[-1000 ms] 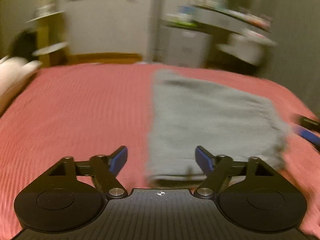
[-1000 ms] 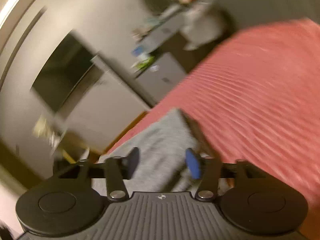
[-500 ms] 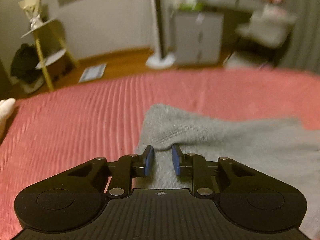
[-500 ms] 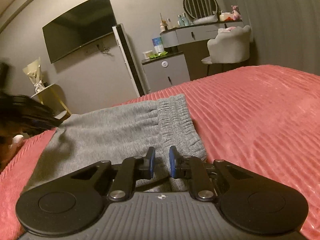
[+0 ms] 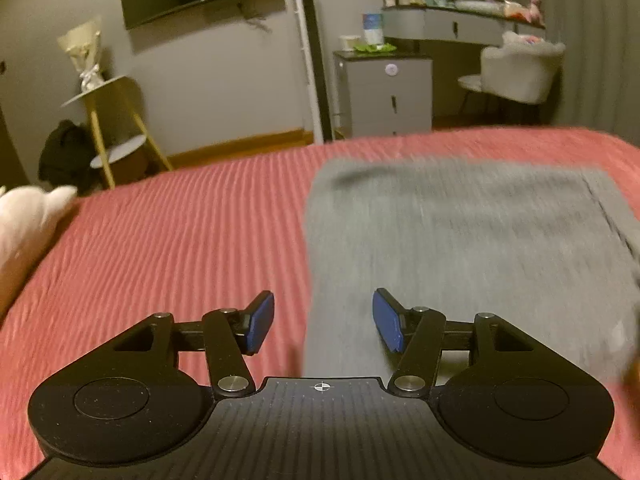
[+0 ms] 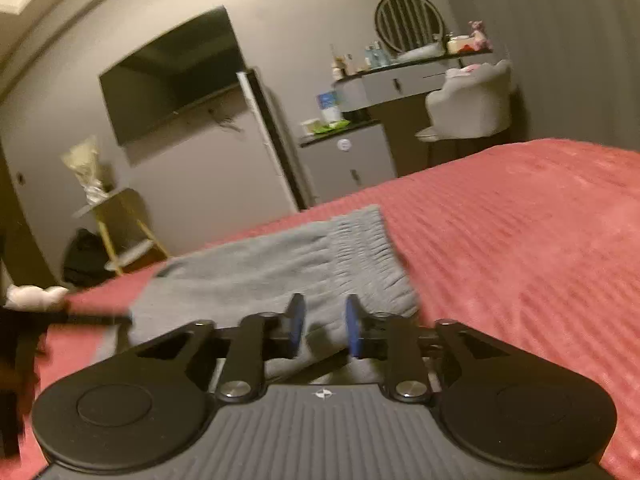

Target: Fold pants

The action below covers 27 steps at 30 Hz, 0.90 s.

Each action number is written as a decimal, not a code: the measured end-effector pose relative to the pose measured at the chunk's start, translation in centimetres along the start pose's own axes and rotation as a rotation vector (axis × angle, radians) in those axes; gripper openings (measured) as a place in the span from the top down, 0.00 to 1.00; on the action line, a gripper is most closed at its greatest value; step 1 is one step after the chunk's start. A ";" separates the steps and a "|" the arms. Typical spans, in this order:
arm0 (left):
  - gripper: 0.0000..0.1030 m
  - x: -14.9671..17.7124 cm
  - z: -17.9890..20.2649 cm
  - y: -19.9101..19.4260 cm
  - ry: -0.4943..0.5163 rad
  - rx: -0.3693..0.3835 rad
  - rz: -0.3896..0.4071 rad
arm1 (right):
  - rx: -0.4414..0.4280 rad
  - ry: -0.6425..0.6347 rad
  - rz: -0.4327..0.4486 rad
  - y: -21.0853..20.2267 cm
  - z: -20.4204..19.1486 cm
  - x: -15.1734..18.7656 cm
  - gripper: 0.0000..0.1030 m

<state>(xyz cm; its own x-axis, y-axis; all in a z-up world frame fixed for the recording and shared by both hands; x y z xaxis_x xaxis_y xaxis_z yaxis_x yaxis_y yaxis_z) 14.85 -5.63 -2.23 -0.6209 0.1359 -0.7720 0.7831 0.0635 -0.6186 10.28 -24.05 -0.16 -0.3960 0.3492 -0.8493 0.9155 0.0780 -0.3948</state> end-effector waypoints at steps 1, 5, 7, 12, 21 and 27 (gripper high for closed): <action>0.40 1.4 -0.2 0.3 0.034 -0.021 -0.035 | 0.009 -0.007 -0.016 0.1 -0.2 0.4 0.70; 0.47 1.5 -1.4 -0.8 0.020 -0.099 -0.054 | 0.110 -0.008 -0.114 1.1 0.3 1.1 0.70; 0.48 1.1 -2.2 -2.6 -0.076 -0.035 -0.042 | 0.133 -0.023 -0.128 0.5 -0.3 1.0 0.68; 0.20 2.5 -0.4 -2.3 -0.079 0.140 -0.073 | 0.071 -0.060 -0.119 -1.8 -2.6 0.9 0.29; 0.05 7.5 2.1 -5.6 0.090 0.120 -0.199 | 0.104 -0.203 -0.408 -1.7 -6.1 3.8 0.04; 0.02 7.3 2.2 -8.0 0.017 0.125 -0.201 | 0.183 -0.326 -0.461 -4.6 -9.7 5.2 0.04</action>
<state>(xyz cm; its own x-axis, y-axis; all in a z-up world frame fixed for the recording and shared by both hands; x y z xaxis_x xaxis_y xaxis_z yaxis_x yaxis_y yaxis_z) 4.00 -7.28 -3.27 -0.7627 0.1492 -0.6293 0.6323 -0.0321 -0.7740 4.64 -13.57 0.61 -0.7778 0.0106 -0.6284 0.6282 -0.0188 -0.7778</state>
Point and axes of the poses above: each gripper's, at about its wrist camera, not at the fingertips, and y roughly the way its jaws point, z to its right, x to its underside, the point moved 5 cm from there along y, roughly the way its jaws point, and after that the axes turned 1 degree about z, right-handed, at the moved point
